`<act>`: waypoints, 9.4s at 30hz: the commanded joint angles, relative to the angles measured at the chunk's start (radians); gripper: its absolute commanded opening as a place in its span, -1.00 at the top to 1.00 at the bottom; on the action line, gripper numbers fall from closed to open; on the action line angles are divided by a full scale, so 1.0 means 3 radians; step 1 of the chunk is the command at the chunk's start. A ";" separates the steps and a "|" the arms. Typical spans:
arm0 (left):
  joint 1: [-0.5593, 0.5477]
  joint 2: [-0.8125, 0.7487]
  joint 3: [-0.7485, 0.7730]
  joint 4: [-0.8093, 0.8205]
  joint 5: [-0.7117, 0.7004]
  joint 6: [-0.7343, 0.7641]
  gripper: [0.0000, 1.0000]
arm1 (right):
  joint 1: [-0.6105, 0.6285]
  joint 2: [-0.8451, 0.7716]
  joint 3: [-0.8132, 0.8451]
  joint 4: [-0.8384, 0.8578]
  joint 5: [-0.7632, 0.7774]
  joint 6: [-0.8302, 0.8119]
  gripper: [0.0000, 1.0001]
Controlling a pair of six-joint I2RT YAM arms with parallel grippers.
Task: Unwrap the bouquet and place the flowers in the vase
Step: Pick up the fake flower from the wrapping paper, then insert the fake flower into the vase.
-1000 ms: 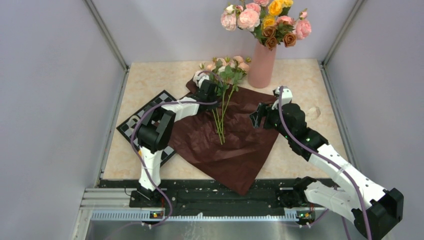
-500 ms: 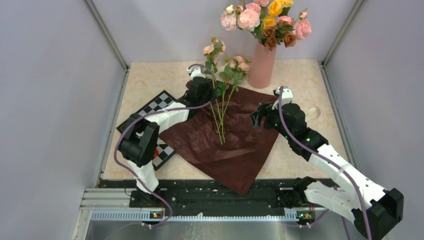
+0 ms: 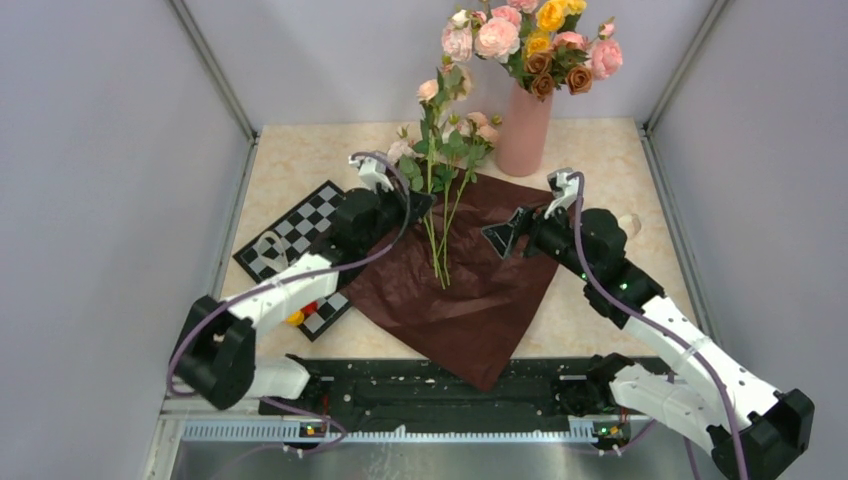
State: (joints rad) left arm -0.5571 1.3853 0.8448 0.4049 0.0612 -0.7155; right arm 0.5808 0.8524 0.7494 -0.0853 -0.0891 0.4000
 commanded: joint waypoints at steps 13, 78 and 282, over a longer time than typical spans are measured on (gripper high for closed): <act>-0.0728 -0.1650 -0.0931 0.0653 0.0524 -0.0139 1.00 | 0.0047 0.0429 0.0281 0.1506 -0.1594 0.1040 -0.65; -0.0613 -0.1422 0.0064 -0.1353 0.0660 0.0896 -0.97 | 0.0104 0.0195 0.0993 0.0314 -0.0542 -0.0177 1.00; 0.1673 -0.1725 0.0080 -0.2342 0.0252 0.1766 -0.97 | -0.0790 0.2920 0.1777 0.3190 0.0986 -0.2213 0.03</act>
State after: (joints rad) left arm -0.0605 0.8688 0.8711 -0.3191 0.1234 -0.1879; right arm 0.3481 1.7943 1.2900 0.8230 0.1978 -0.2581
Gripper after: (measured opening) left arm 0.986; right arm 0.480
